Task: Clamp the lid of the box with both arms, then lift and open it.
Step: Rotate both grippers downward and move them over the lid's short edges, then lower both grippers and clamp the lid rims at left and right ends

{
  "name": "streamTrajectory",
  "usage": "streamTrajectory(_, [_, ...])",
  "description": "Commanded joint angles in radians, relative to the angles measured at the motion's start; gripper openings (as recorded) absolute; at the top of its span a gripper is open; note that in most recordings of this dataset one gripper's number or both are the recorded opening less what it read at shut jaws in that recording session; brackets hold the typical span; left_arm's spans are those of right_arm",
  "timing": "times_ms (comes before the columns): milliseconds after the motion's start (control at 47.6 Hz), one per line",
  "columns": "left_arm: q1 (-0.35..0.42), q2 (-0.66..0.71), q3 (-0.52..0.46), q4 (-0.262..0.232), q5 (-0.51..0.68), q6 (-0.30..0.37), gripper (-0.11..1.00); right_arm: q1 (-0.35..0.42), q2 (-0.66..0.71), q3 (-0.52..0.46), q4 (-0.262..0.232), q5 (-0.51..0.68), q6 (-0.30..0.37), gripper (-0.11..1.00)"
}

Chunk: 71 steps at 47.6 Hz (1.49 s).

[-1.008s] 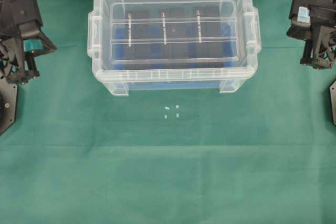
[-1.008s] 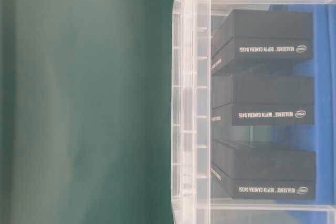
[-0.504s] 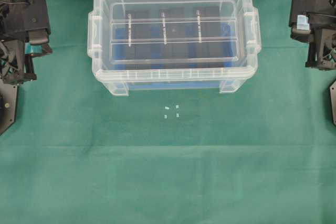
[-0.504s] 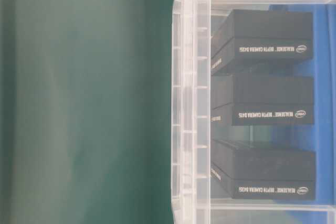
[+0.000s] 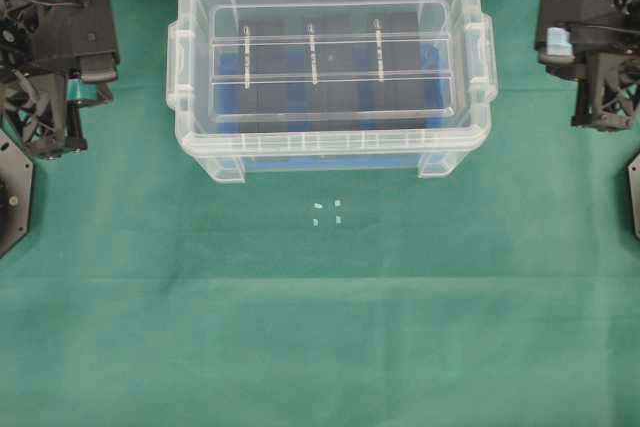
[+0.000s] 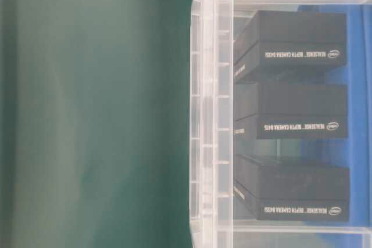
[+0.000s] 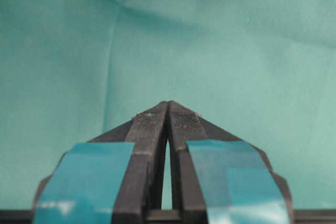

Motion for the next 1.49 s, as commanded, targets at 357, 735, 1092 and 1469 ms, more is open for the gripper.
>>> streamTrajectory(357, [-0.020,0.127,-0.098,-0.002,-0.061,0.005,0.01,0.003,0.089,-0.075,0.000,-0.057,-0.015,0.00])
streamTrajectory(735, [-0.021,0.232,-0.138,-0.002,-0.089,0.031,0.01,0.028,0.179,-0.138,0.000,-0.106,-0.041,0.00])
streamTrajectory(1092, [-0.021,0.310,-0.199,-0.003,-0.103,0.075,0.01,0.046,0.239,-0.187,0.000,-0.118,-0.052,0.00])
streamTrajectory(1469, [-0.021,0.301,-0.192,-0.003,-0.103,0.075,0.01,0.057,0.245,-0.193,0.002,-0.129,-0.052,0.00])
